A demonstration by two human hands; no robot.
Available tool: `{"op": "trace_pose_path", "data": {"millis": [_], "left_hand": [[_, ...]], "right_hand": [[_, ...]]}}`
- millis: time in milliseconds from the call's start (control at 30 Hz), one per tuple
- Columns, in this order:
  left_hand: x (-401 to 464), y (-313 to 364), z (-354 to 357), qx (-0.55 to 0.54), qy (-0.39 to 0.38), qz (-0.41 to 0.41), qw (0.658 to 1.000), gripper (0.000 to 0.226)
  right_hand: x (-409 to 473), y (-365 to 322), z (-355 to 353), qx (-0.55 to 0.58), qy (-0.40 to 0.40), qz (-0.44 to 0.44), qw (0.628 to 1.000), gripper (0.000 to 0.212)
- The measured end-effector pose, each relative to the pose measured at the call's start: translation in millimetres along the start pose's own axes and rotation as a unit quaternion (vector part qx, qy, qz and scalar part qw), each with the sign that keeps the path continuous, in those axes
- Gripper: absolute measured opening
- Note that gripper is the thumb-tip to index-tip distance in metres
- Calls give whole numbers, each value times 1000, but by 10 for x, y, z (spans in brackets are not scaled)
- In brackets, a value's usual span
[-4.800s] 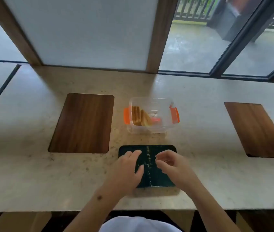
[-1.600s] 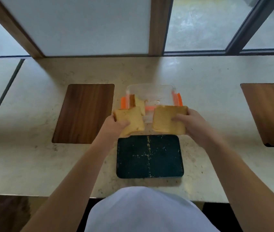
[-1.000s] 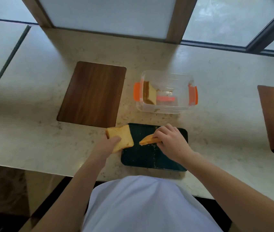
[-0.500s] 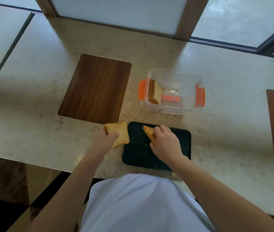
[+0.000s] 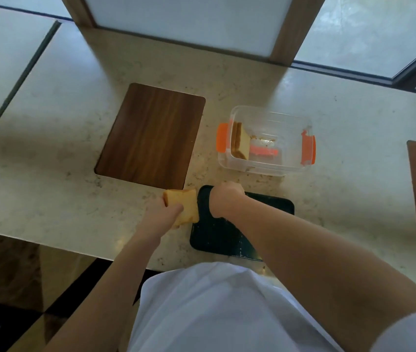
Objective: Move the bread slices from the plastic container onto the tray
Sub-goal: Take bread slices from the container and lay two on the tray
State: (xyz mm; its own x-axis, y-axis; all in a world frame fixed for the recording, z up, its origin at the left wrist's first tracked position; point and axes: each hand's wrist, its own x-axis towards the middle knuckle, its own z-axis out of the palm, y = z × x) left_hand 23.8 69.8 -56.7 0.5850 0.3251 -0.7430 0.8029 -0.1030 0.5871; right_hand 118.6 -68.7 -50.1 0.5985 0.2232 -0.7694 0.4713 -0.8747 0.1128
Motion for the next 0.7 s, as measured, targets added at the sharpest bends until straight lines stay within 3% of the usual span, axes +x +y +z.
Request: {"op": "trace_pose_path", "data": {"millis": [167, 267, 467, 567, 700], "left_hand": [[-12, -44, -32, -19, -2, 2, 1000, 25], [-12, -62, -48, -32, -1, 7, 999, 28], [40, -74, -52, -34, -5, 9, 999, 12], [58, -95, -23, -9, -2, 4, 1000, 40], [64, -112, 35, 8, 0, -2, 1000, 54]], "right_hand": [[207, -60, 28, 129, 39, 20, 991, 13], [309, -7, 7, 252, 81, 42, 963, 14], [252, 267, 182, 258, 154, -1, 954, 23], [99, 482, 701, 275, 155, 25, 949, 37], [-18, 572, 1199, 324, 166, 54, 930, 66]]}}
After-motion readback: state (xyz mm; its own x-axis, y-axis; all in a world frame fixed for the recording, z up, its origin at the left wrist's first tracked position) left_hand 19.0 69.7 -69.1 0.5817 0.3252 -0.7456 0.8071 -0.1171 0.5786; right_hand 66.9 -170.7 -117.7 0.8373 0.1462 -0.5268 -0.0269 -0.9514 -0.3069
